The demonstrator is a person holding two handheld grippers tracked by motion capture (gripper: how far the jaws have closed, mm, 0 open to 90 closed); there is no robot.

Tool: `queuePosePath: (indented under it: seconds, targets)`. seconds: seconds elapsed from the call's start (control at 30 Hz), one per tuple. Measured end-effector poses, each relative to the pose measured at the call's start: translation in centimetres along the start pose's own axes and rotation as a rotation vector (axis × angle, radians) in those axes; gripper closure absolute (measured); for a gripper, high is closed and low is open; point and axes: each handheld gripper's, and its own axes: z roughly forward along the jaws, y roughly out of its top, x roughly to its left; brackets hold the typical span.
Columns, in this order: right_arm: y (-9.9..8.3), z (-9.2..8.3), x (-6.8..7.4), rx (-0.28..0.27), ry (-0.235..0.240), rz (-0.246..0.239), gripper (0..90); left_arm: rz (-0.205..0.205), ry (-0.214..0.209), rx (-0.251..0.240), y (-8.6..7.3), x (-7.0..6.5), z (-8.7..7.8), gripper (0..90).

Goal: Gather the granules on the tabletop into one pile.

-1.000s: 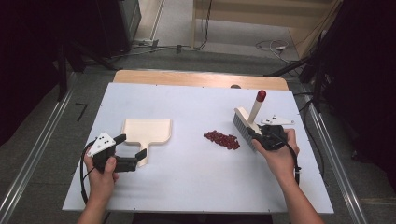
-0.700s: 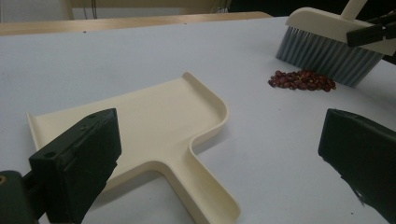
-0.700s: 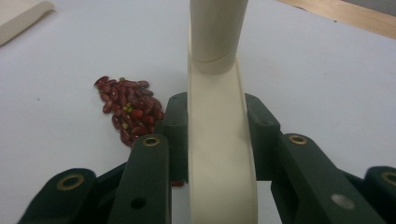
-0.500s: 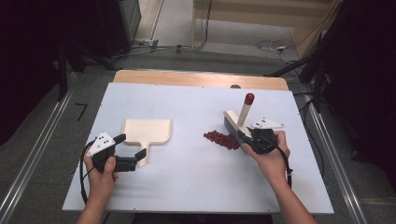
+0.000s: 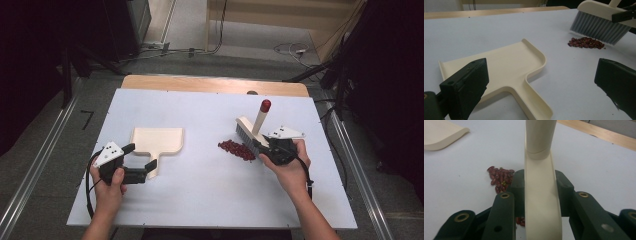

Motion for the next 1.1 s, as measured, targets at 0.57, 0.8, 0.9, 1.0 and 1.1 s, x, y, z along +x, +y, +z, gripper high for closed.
queuePosePath:
  seconds: [0.57,0.8,0.9,1.0,1.1]
  targets:
    - [-0.4,0.7,2.3,0.042,-0.125,0.122,65.6,-0.003,-0.002,-0.006,0.1,-0.1,0.0,0.0]
    - [-0.1,1.1,3.0,0.038,-0.133,0.108,65.6,0.000,-0.002,-0.002,0.1,-0.1,0.1,0.0]
    - [0.0,1.2,3.0,0.034,-0.119,0.113,65.6,0.001,-0.002,-0.001,0.1,-0.1,0.1,0.0]
    - [0.1,1.3,3.2,0.031,-0.105,0.105,65.6,0.000,-0.002,-0.001,0.1,-0.1,0.0,0.0]
    - [0.2,1.5,3.4,0.027,-0.090,0.083,65.6,-0.001,-0.002,-0.001,0.0,0.0,0.0,0.0]
